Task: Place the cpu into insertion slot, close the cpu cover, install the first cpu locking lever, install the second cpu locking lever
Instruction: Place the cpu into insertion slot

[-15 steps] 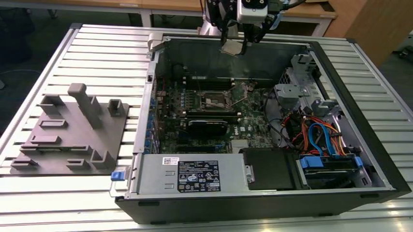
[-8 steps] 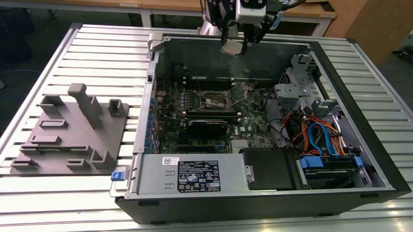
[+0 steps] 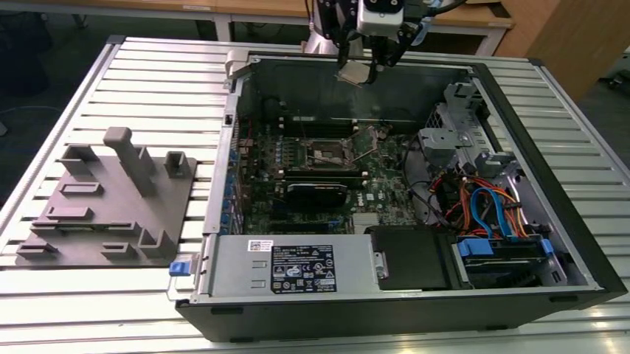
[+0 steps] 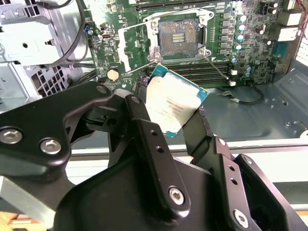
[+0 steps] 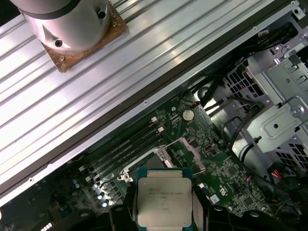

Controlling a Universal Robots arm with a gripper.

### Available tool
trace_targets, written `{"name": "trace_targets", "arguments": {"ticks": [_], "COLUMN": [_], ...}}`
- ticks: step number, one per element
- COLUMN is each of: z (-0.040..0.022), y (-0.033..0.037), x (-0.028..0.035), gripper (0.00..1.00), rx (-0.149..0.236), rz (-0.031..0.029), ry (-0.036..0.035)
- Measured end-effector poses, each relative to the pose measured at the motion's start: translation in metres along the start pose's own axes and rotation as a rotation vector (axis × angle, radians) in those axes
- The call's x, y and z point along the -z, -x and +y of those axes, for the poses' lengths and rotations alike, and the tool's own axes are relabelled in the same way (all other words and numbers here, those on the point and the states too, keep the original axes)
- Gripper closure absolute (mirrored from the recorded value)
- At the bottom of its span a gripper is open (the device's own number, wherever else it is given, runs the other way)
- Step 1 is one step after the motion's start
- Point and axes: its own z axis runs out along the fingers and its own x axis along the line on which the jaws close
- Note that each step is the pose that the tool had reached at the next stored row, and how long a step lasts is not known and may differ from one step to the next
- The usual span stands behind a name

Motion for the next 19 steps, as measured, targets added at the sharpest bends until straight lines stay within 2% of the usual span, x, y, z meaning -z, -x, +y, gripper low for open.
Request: {"name": "trace_targets", "arguments": {"ticks": [19], "z": [0.0000], "y": [0.0000], "x": [0.0000], "gripper": [0.46], "rx": [-0.065], "rz": [-0.0059], "ry": [0.0012]}}
